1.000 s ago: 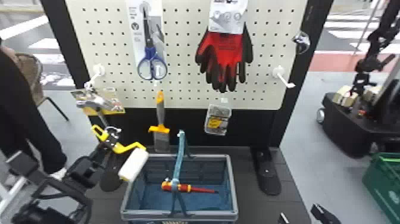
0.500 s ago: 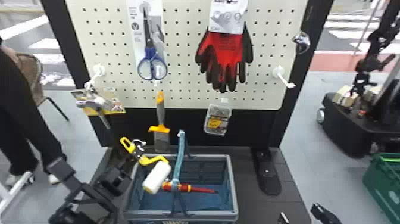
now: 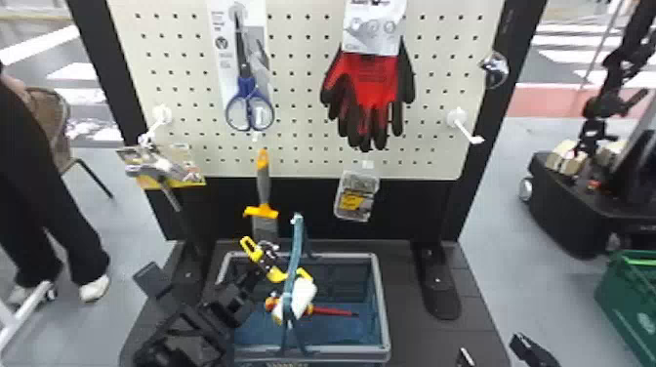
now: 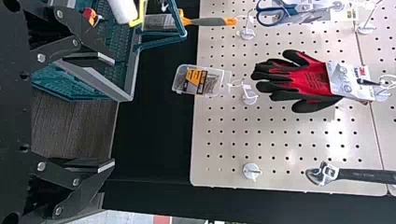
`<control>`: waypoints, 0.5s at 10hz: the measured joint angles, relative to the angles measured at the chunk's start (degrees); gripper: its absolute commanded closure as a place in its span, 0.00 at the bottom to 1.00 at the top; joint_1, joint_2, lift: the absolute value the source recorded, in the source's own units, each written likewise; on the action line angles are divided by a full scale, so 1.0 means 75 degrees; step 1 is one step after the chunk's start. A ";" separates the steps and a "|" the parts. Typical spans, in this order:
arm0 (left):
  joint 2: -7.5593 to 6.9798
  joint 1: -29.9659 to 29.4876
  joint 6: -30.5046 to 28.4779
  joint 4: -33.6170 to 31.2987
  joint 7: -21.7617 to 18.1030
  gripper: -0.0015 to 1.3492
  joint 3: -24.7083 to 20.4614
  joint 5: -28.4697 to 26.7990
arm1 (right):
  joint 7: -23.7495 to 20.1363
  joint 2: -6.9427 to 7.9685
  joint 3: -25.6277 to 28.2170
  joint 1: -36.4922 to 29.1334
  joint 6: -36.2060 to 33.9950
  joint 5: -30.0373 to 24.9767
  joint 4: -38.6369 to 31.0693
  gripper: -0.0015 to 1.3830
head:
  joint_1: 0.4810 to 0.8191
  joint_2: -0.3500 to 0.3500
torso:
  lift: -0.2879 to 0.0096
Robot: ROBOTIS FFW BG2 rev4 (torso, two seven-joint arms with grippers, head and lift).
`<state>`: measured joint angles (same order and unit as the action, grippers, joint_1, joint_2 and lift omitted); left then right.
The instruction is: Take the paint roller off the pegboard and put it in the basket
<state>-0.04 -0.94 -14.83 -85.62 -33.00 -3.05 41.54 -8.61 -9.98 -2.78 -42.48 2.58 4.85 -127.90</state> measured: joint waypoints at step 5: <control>0.0005 0.0179 0.0033 0.0174 -0.0076 0.12 0.0003 -0.0063 | 0.0000 -0.0028 -0.0005 0.0000 0.0007 0.0010 0.0000 0.36 | 0.20 0.50 | 0.63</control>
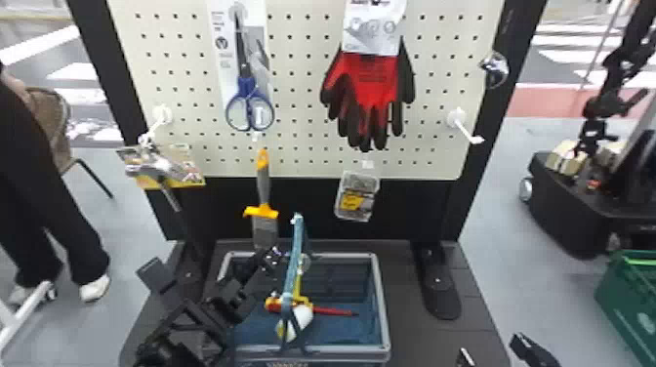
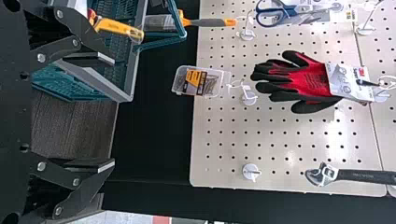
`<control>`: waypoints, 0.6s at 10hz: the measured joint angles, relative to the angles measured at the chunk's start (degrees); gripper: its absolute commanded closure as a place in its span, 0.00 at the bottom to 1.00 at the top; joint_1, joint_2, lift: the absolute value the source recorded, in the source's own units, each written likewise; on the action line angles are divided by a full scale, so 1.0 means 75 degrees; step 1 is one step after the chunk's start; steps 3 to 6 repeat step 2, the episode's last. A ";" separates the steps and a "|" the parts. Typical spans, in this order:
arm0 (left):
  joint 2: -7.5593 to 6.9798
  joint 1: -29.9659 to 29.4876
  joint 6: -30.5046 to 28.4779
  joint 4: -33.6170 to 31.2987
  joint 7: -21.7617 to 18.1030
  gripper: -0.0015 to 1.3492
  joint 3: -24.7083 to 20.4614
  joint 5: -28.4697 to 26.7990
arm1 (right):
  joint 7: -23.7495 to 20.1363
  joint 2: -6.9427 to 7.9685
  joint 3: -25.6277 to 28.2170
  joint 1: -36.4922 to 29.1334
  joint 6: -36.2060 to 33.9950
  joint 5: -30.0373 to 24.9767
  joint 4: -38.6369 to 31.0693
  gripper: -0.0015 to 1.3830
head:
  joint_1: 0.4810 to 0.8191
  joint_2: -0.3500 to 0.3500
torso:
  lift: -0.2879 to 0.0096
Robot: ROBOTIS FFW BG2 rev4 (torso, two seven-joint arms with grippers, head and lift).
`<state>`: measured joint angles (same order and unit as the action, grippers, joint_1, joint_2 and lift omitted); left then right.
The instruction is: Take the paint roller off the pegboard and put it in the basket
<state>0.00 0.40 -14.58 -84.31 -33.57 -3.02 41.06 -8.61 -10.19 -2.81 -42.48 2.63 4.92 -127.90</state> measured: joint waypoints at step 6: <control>0.0000 0.0008 0.0033 0.0001 -0.0010 0.16 -0.0015 -0.0002 | -0.0011 0.0000 0.0000 0.0000 0.0000 0.0000 0.0000 0.36 | 0.20 0.50 | 0.63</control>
